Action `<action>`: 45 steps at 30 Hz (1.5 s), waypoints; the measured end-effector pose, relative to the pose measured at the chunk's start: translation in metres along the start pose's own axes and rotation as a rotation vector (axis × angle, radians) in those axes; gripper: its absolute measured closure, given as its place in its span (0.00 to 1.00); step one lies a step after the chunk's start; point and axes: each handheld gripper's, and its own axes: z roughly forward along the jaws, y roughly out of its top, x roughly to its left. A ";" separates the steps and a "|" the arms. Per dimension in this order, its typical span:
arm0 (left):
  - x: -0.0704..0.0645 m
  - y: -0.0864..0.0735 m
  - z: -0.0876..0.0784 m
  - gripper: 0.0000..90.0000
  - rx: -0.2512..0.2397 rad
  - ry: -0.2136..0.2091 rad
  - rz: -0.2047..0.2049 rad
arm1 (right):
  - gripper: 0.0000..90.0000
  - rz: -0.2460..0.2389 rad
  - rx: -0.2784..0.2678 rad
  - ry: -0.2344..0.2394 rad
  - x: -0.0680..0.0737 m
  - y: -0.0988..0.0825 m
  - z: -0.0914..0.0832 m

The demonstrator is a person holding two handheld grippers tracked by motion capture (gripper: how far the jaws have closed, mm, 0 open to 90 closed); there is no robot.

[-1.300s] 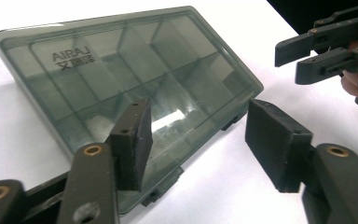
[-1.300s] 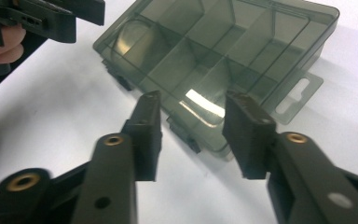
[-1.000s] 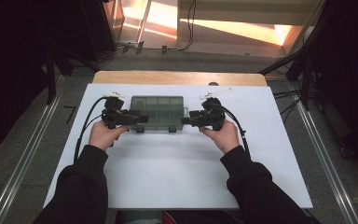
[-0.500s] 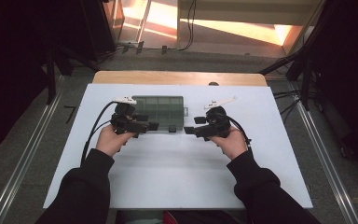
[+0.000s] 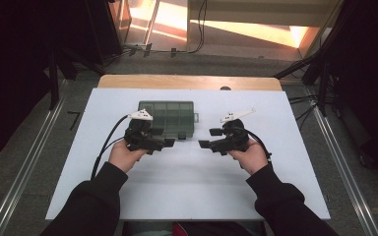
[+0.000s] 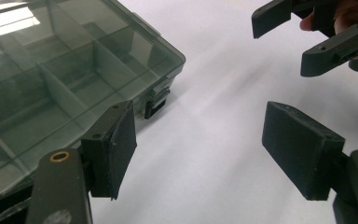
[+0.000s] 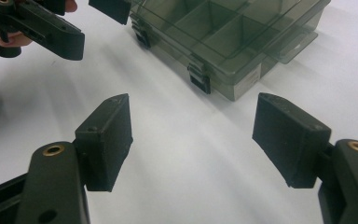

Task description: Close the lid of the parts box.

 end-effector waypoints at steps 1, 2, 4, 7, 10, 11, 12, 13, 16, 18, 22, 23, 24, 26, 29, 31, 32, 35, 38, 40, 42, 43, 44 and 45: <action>-0.001 -0.001 0.000 0.29 0.000 0.001 0.004 | 0.29 0.001 0.001 -0.001 0.001 -0.001 -0.001; -0.002 -0.002 0.000 0.29 0.001 0.009 0.010 | 0.29 -0.002 -0.001 -0.003 0.001 -0.002 -0.003; -0.004 -0.005 0.000 0.29 0.004 0.014 0.021 | 0.29 -0.001 -0.002 -0.008 0.001 -0.005 -0.006; -0.005 -0.008 -0.002 0.29 -0.002 -0.004 0.014 | 0.29 -0.009 -0.002 -0.009 0.002 -0.010 -0.010; -0.007 -0.012 -0.002 0.29 -0.008 -0.001 0.020 | 0.29 -0.020 -0.001 -0.014 0.003 -0.015 -0.012; -0.008 -0.013 -0.002 0.29 -0.010 -0.004 0.019 | 0.29 -0.019 -0.001 -0.013 0.003 -0.016 -0.013; -0.009 -0.015 -0.002 0.29 -0.008 -0.008 0.017 | 0.29 -0.021 -0.003 -0.015 0.003 -0.018 -0.014; -0.010 -0.016 -0.002 0.29 -0.005 -0.008 0.021 | 0.29 -0.023 -0.006 -0.018 0.003 -0.020 -0.014; -0.012 -0.021 -0.003 0.29 -0.002 -0.006 0.030 | 0.29 -0.019 -0.005 -0.016 0.004 -0.024 -0.017; -0.013 -0.024 -0.004 0.29 0.000 -0.009 0.034 | 0.29 -0.015 -0.004 -0.013 0.005 -0.028 -0.019; -0.015 -0.031 -0.008 0.29 -0.007 -0.018 0.030 | 0.29 -0.022 0.000 -0.016 0.007 -0.035 -0.021; -0.015 -0.032 -0.009 0.29 -0.010 -0.018 0.031 | 0.29 -0.025 -0.001 -0.015 0.008 -0.036 -0.021; -0.015 -0.034 -0.010 0.29 -0.011 -0.019 0.028 | 0.29 -0.023 0.002 -0.016 0.008 -0.037 -0.021; -0.015 -0.037 -0.013 0.29 -0.012 -0.024 0.030 | 0.29 -0.022 0.003 -0.015 0.009 -0.041 -0.021; -0.016 -0.042 -0.014 0.29 -0.005 -0.032 0.031 | 0.29 -0.026 0.004 -0.011 0.011 -0.044 -0.022; -0.018 -0.044 -0.015 0.29 0.003 -0.030 0.034 | 0.28 -0.028 0.004 -0.009 0.012 -0.047 -0.022; -0.019 -0.045 -0.017 0.29 0.004 -0.035 0.039 | 0.28 -0.028 0.004 -0.006 0.013 -0.048 -0.023; -0.021 -0.049 -0.022 0.29 0.012 -0.036 0.048 | 0.28 -0.028 0.005 -0.012 0.012 -0.051 -0.025; -0.021 -0.053 -0.027 0.29 0.013 -0.039 0.052 | 0.28 -0.018 0.004 -0.015 0.011 -0.055 -0.029; -0.021 -0.056 -0.029 0.29 0.014 -0.036 0.050 | 0.28 -0.018 0.003 -0.021 0.010 -0.058 -0.032; -0.021 -0.058 -0.031 0.29 0.015 -0.036 0.044 | 0.28 -0.011 0.000 -0.025 0.009 -0.061 -0.035; -0.021 -0.059 -0.032 0.29 0.013 -0.038 0.045 | 0.28 -0.010 -0.001 -0.026 0.009 -0.062 -0.037; -0.021 -0.060 -0.033 0.29 0.017 -0.038 0.047 | 0.28 -0.007 -0.001 -0.030 0.009 -0.064 -0.038; -0.021 -0.061 -0.033 0.29 0.014 -0.038 0.046 | 0.28 -0.004 0.001 -0.030 0.009 -0.065 -0.040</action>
